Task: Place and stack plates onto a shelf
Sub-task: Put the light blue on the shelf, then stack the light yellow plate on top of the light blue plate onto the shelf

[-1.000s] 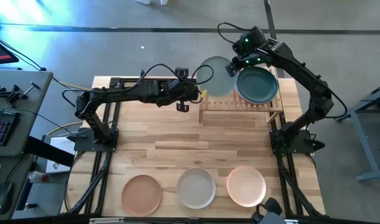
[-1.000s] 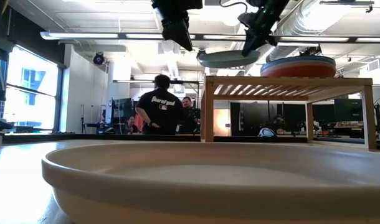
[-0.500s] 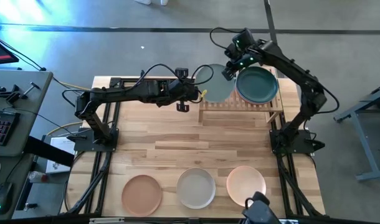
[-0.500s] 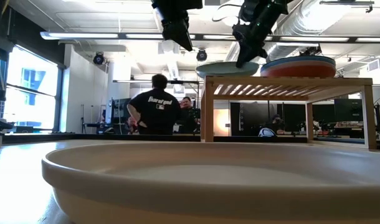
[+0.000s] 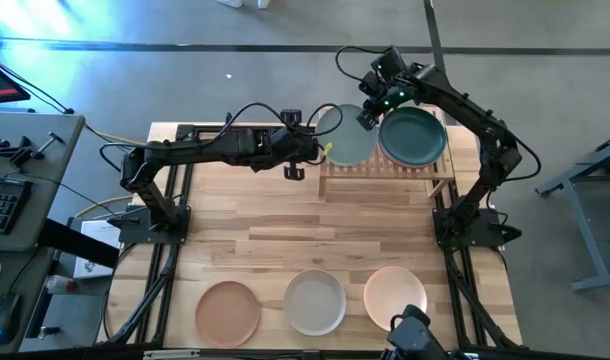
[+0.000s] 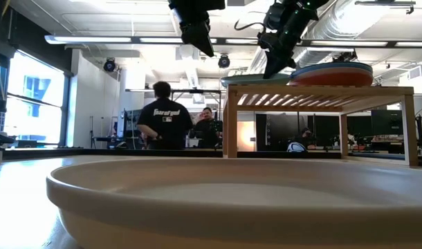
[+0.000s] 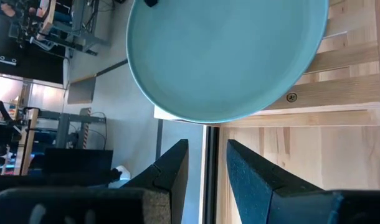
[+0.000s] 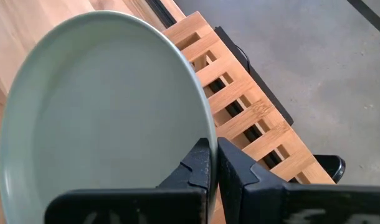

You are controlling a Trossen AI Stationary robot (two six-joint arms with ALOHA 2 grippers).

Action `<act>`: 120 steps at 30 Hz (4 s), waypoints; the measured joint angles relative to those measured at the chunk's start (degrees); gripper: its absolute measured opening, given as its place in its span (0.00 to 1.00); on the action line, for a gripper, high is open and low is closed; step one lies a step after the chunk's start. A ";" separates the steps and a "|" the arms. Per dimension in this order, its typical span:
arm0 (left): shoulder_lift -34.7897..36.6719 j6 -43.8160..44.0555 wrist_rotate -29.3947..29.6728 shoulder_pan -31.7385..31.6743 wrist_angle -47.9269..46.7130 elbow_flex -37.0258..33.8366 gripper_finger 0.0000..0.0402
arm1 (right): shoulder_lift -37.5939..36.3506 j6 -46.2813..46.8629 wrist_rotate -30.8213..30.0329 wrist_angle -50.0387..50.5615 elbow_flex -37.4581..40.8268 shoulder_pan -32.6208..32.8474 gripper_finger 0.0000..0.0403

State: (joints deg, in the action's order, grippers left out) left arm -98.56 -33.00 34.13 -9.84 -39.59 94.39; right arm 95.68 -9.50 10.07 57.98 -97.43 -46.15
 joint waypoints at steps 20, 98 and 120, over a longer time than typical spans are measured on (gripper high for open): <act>0.00 1.91 0.00 0.01 0.00 0.00 0.25 | 2.25 1.91 -6.50 0.90 0.00 2.05 0.00; -0.02 1.38 -0.55 0.02 0.01 -0.02 0.25 | -8.70 18.59 -19.58 26.83 8.63 -0.61 0.23; -0.02 1.90 -0.50 0.02 0.00 -0.02 0.25 | -9.08 24.04 -6.72 13.94 -0.24 11.72 0.23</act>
State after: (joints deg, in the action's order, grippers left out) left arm -98.59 -31.10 33.63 -9.82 -39.59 94.37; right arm 86.60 14.55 3.36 71.91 -97.67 -34.43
